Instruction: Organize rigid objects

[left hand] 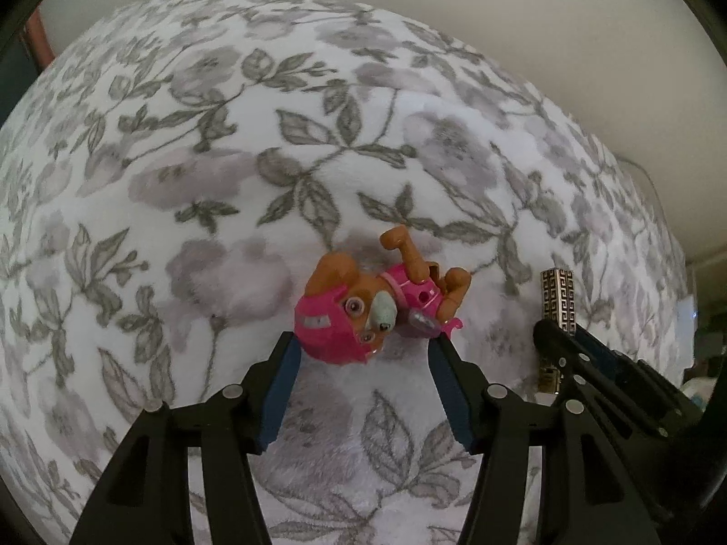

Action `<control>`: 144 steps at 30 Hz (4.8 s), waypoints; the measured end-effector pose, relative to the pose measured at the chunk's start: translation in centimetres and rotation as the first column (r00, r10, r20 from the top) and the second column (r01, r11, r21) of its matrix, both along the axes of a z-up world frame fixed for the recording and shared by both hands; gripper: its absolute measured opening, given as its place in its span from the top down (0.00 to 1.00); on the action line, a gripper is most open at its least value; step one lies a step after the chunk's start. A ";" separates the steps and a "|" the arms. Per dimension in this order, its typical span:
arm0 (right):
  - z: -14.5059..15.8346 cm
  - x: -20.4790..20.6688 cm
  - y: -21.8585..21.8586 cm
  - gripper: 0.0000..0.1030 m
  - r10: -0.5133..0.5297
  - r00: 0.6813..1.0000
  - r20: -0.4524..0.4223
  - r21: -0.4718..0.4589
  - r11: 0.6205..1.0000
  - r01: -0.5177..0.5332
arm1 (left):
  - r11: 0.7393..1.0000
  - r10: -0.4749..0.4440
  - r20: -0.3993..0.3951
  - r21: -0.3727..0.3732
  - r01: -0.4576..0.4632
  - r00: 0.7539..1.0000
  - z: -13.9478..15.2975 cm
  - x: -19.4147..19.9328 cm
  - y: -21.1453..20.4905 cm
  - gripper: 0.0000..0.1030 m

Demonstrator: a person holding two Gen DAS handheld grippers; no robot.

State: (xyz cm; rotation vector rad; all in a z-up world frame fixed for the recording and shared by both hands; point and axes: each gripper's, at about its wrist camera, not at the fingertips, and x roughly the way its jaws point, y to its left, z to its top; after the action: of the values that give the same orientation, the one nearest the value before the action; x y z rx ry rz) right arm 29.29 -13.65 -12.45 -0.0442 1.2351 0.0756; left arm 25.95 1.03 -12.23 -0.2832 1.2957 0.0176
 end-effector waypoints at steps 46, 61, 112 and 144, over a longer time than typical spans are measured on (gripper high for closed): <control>1.7 -11.6 -5.1 0.79 -0.128 0.990 -0.057 0.151 0.979 0.136 | 0.990 0.046 0.124 -0.134 -0.029 0.991 5.0 -3.3 2.0 0.99; 2.1 -9.9 -5.3 0.79 -0.106 0.994 0.003 0.144 0.984 0.104 | 0.994 0.065 0.123 -0.094 -0.054 0.990 2.6 -0.8 0.8 0.16; 1.8 -8.8 -5.5 0.79 -0.136 0.990 0.033 0.174 0.976 0.128 | 0.995 -0.051 0.133 0.088 0.039 0.990 0.3 1.2 -3.1 0.20; 5.2 -9.5 -6.2 0.79 -0.167 0.980 0.111 0.230 0.963 0.138 | 0.998 -0.063 0.285 0.046 0.052 0.957 7.7 0.0 -2.7 0.40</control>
State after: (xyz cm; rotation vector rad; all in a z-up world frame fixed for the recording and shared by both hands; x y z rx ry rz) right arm 19.78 -19.88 -7.22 0.2366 1.0901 0.0744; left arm 25.91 -1.65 -4.55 -0.2064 1.0136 -0.0462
